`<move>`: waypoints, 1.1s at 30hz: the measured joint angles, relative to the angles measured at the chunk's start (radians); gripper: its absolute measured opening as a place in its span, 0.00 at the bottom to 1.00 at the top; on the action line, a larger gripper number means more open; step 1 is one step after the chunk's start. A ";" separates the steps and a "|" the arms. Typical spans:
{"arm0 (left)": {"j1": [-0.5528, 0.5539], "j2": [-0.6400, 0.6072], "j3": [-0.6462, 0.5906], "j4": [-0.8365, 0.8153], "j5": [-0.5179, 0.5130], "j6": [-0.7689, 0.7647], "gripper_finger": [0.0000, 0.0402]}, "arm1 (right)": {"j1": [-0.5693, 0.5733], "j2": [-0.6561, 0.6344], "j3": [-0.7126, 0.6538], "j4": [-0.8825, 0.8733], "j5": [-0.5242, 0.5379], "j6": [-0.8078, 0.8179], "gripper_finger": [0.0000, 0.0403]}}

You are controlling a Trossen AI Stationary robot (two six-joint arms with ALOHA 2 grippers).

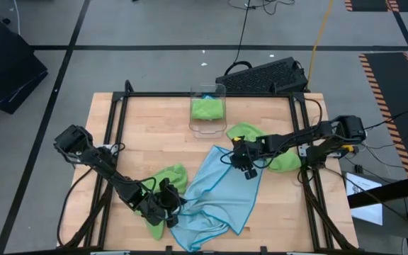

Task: Fold microfiber towels
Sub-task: Fold the right blue towel

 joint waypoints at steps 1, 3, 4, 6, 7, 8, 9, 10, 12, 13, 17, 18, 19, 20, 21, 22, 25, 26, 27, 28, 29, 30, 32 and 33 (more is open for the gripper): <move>0.000 0.000 0.000 0.000 0.000 0.000 0.01 | 0.000 0.000 -0.005 0.006 0.000 0.010 0.39; 0.000 0.000 0.000 0.000 0.000 0.000 0.02 | 0.000 0.000 -0.019 0.032 0.000 0.020 0.39; 0.000 0.000 0.000 0.000 0.000 0.000 0.02 | 0.000 0.000 -0.029 0.048 0.003 0.021 0.39; 0.000 0.000 0.000 0.000 0.000 0.003 0.03 | 0.000 0.000 -0.044 0.072 0.020 0.022 0.39; 0.000 0.000 0.000 0.000 0.000 0.003 0.03 | 0.000 0.000 -0.048 0.080 0.031 0.020 0.39; 0.000 0.000 0.000 0.000 0.000 0.003 0.04 | 0.000 0.000 -0.053 0.088 0.031 0.013 0.38; 0.000 0.000 0.000 0.000 0.000 0.003 0.04 | 0.000 0.000 -0.059 0.096 0.029 0.010 0.37; 0.000 0.000 0.000 0.000 0.000 0.003 0.04 | 0.000 0.000 -0.067 0.106 0.029 0.009 0.36; 0.000 0.000 0.000 -0.001 0.000 0.006 0.02 | 0.000 0.001 -0.074 0.119 0.028 0.010 0.31; 0.000 0.000 0.000 -0.001 0.000 0.006 0.02 | 0.000 0.001 -0.074 0.120 0.028 0.010 0.28; 0.000 0.000 0.000 -0.001 0.000 0.006 0.02 | 0.000 0.010 -0.074 0.117 0.028 0.017 0.18; 0.000 0.000 0.000 -0.001 0.000 0.006 0.03 | 0.000 0.013 -0.074 0.116 0.028 0.017 0.17; 0.000 0.000 0.000 -0.001 0.000 0.006 0.03 | 0.000 0.015 -0.074 0.112 0.028 0.017 0.16; 0.000 0.000 0.000 -0.001 0.000 0.005 0.03 | 0.000 0.022 -0.074 0.117 0.028 0.018 0.16; 0.000 0.000 0.000 -0.001 0.000 0.003 0.03 | 0.000 0.031 -0.073 0.127 0.028 0.018 0.16; 0.000 0.000 0.000 -0.001 0.000 0.003 0.02 | 0.000 0.038 -0.073 0.122 0.029 0.018 0.17; 0.000 -0.001 0.000 -0.002 -0.001 0.003 0.01 | 0.000 0.058 -0.073 0.146 0.052 0.017 0.18; 0.000 -0.001 0.000 -0.006 -0.002 0.003 0.02 | 0.001 0.063 -0.072 0.150 0.055 0.015 0.18; 0.000 -0.002 0.000 -0.008 -0.002 0.003 0.02 | 0.001 0.064 -0.071 0.152 0.055 0.014 0.17; 0.000 -0.002 0.000 -0.009 -0.002 0.003 0.03 | 0.000 0.064 -0.071 0.151 0.055 0.014 0.16; 0.000 -0.002 0.000 -0.011 -0.003 0.003 0.03 | 0.001 0.065 -0.071 0.151 0.058 0.013 0.13; 0.000 -0.002 0.000 -0.011 -0.003 0.006 0.03 | 0.001 0.065 -0.071 0.151 0.060 0.013 0.10; 0.000 -0.002 0.000 -0.021 -0.003 0.006 0.02 | 0.000 0.053 -0.071 0.137 0.062 0.013 0.03; 0.000 -0.002 0.000 -0.032 -0.007 0.006 0.01 | 0.000 0.044 -0.072 0.126 0.062 0.014 0.02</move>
